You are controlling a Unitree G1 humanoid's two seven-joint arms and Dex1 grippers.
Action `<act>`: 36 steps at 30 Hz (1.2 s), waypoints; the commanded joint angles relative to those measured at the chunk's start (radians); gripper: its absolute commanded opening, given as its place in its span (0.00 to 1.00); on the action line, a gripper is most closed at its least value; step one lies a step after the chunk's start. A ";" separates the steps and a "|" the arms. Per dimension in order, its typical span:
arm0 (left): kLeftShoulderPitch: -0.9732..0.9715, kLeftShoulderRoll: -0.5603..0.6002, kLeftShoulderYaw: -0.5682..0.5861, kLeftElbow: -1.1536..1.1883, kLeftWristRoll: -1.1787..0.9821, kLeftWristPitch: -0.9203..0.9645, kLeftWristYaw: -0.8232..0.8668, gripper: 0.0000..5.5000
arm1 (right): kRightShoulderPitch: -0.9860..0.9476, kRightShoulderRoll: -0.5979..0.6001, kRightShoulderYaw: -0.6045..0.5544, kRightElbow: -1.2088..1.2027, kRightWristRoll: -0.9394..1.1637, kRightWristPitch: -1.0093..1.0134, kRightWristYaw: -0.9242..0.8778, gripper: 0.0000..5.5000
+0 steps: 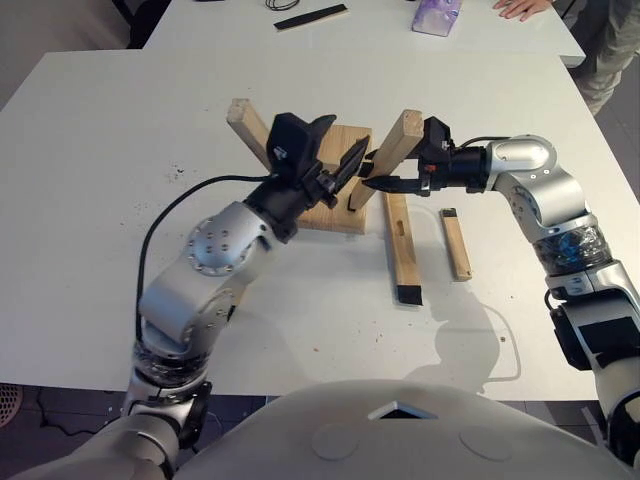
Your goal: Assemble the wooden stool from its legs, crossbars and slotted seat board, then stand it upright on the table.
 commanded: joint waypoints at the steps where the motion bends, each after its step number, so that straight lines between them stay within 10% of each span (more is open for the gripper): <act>1: -0.068 -0.060 -0.054 0.007 0.124 0.055 0.104 0.47 | 0.116 -0.027 0.124 0.106 -0.161 0.099 -0.006 0.36; 12: -0.028 -0.172 0.040 0.037 0.209 0.188 0.207 0.47 | 0.135 -0.036 0.144 0.083 -0.155 0.109 0.003 0.36; 25: 0.133 -0.165 -0.107 0.172 0.134 0.133 -0.037 0.47 | 0.141 -0.037 0.164 0.060 -0.144 0.128 0.004 0.36; 36: -0.412 0.108 0.594 0.106 -0.614 0.100 -0.250 0.47 | 0.175 -0.040 0.109 0.029 -0.110 0.137 -0.046 0.36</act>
